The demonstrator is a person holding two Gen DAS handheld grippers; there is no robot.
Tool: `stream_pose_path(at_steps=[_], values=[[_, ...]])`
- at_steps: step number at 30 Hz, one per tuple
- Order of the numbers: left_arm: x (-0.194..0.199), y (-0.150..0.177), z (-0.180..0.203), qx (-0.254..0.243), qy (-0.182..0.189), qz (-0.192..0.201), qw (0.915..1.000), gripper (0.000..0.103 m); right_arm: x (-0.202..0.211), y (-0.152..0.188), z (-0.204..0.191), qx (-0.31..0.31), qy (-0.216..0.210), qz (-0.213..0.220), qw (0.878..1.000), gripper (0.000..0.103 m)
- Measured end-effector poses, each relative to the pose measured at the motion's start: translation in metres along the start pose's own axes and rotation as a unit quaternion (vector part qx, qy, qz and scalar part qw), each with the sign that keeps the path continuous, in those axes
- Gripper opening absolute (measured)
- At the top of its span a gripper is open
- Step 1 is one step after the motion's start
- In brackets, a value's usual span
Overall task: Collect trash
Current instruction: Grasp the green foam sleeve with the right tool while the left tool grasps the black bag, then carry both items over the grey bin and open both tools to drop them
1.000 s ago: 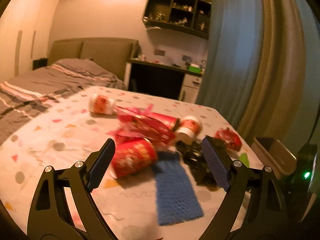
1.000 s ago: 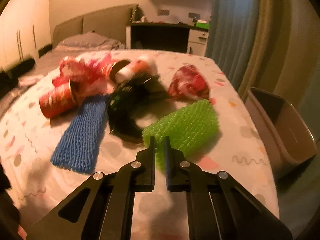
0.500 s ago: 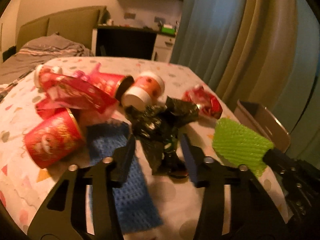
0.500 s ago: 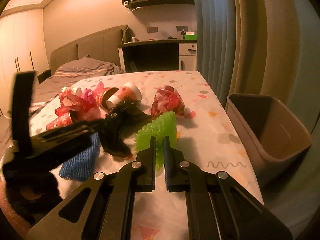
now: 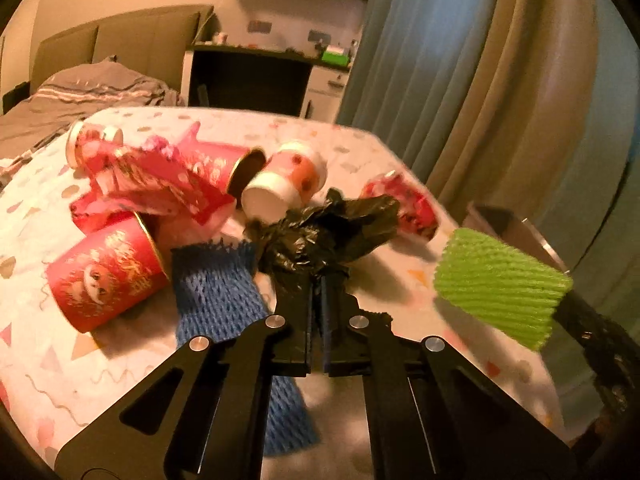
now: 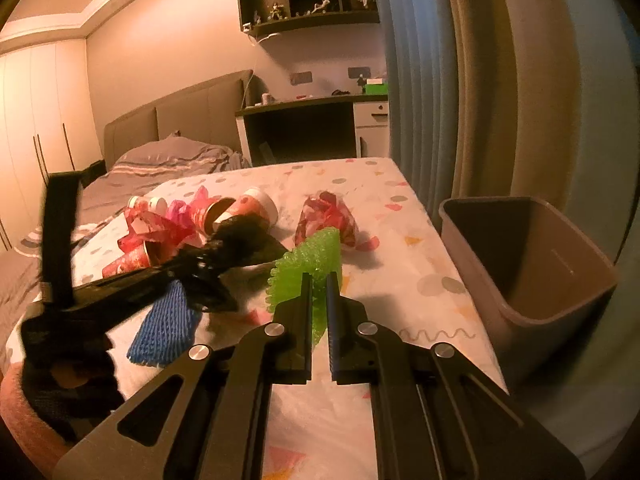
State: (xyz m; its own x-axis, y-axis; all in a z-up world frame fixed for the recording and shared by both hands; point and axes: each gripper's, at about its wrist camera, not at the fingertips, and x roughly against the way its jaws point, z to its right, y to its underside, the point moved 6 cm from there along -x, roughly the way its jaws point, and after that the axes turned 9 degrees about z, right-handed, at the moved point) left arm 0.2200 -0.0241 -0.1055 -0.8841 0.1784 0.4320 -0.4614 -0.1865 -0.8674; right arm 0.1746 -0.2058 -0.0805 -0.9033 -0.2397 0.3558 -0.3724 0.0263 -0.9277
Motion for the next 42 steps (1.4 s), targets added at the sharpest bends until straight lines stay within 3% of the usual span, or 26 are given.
stream_pose_path(at_steps=[9, 21, 35, 42], values=[[0.063, -0.036, 0.015, -0.018, 0.028, 0.081, 0.9962, 0.002, 0.019, -0.015, 0.008, -0.010, 0.004, 0.030, 0.999, 0.007], [0.096, -0.053, 0.039, -0.033, 0.051, 0.119, 0.9911, 0.002, 0.045, -0.027, 0.017, -0.017, 0.016, 0.060, 0.998, 0.007], [0.083, -0.062, 0.100, -0.070, 0.102, 0.124, 0.9846, 0.002, 0.060, -0.046, 0.053, -0.025, 0.053, 0.091, 0.994, 0.006], [0.058, -0.067, 0.150, -0.092, 0.147, 0.121, 0.9774, 0.002, 0.066, -0.058, 0.097, -0.039, 0.099, 0.108, 0.988, 0.006]])
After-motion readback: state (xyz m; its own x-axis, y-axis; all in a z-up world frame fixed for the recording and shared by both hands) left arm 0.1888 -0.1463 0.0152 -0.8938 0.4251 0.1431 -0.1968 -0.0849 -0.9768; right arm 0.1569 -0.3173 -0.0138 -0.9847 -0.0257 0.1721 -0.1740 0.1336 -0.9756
